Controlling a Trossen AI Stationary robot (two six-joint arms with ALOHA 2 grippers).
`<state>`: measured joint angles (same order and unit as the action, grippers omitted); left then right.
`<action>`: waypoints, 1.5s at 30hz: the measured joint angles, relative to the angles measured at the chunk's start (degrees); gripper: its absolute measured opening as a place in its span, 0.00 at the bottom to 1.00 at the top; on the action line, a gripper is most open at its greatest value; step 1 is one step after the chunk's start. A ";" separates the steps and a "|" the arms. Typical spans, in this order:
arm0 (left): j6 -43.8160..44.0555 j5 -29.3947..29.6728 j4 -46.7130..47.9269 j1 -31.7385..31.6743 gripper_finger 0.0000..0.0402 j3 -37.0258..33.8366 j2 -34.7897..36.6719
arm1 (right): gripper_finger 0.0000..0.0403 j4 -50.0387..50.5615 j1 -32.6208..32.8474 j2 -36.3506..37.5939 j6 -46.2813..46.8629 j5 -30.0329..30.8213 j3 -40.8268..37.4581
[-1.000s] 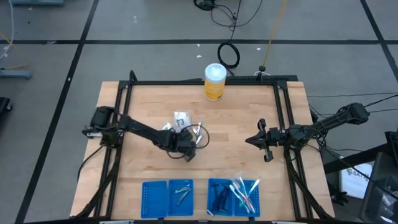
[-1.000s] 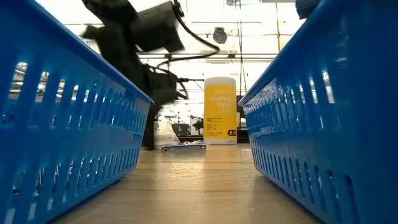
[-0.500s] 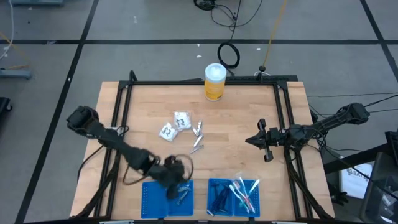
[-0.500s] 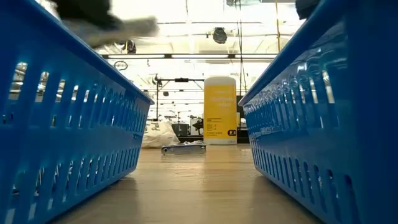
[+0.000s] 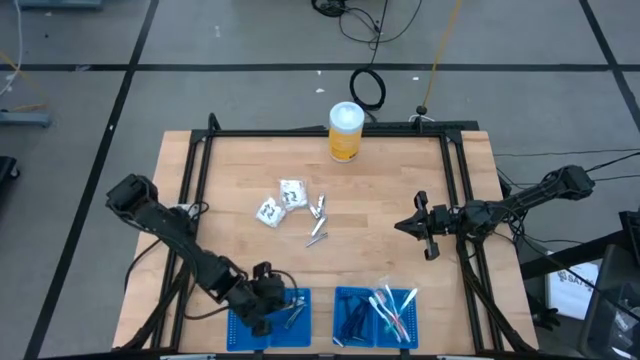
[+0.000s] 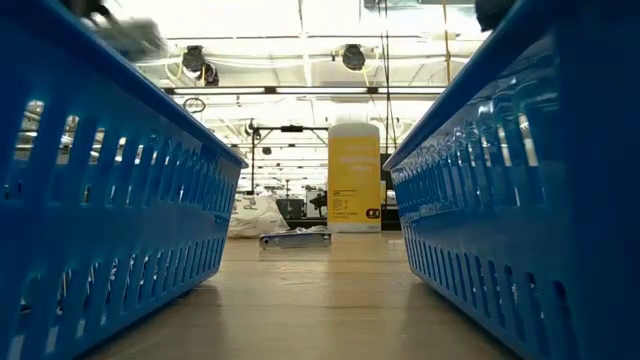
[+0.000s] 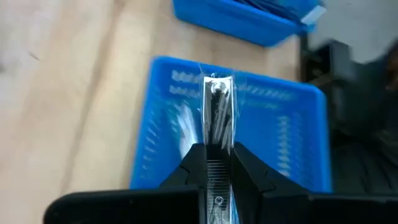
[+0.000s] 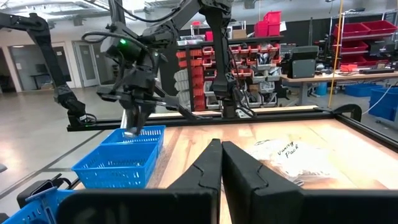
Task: Pick & Place Travel size toiletries
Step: Put the silver nail cutter into the blue basket
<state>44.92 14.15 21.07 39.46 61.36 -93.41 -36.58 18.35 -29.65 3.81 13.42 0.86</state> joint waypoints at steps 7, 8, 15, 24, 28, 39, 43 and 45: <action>-1.77 -2.40 -1.72 -3.05 0.08 0.07 -2.54 | 0.01 -0.01 0.01 -0.02 0.00 0.00 0.00; -1.70 -3.57 -2.16 -3.61 0.08 0.07 -3.28 | 0.01 -0.02 0.02 -0.02 0.00 0.00 0.00; 1.42 -8.43 -1.18 -6.12 0.12 0.07 -5.68 | 0.01 -0.03 0.02 -0.03 0.00 0.01 0.00; 2.33 -9.88 -1.65 -6.56 0.22 0.07 -5.65 | 0.01 -0.02 0.00 -0.07 0.00 0.01 0.00; 2.67 -9.83 -1.65 -6.60 0.22 0.07 -5.65 | 0.01 -0.02 0.02 -0.07 0.00 0.01 0.00; 3.65 -11.64 -1.65 -6.60 0.22 0.07 -5.63 | 0.01 -0.02 0.02 -0.07 0.00 0.01 0.00; 3.87 -11.67 -1.89 -6.60 0.22 0.07 -5.63 | 0.01 -0.02 0.02 -0.07 0.00 0.01 0.00; 4.40 -11.67 -2.09 -6.60 0.22 0.07 -5.63 | 0.01 -0.02 0.00 -0.07 0.00 0.01 0.00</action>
<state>49.32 2.48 18.98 32.86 61.43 -99.04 -36.60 18.35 -29.71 3.81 13.43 0.86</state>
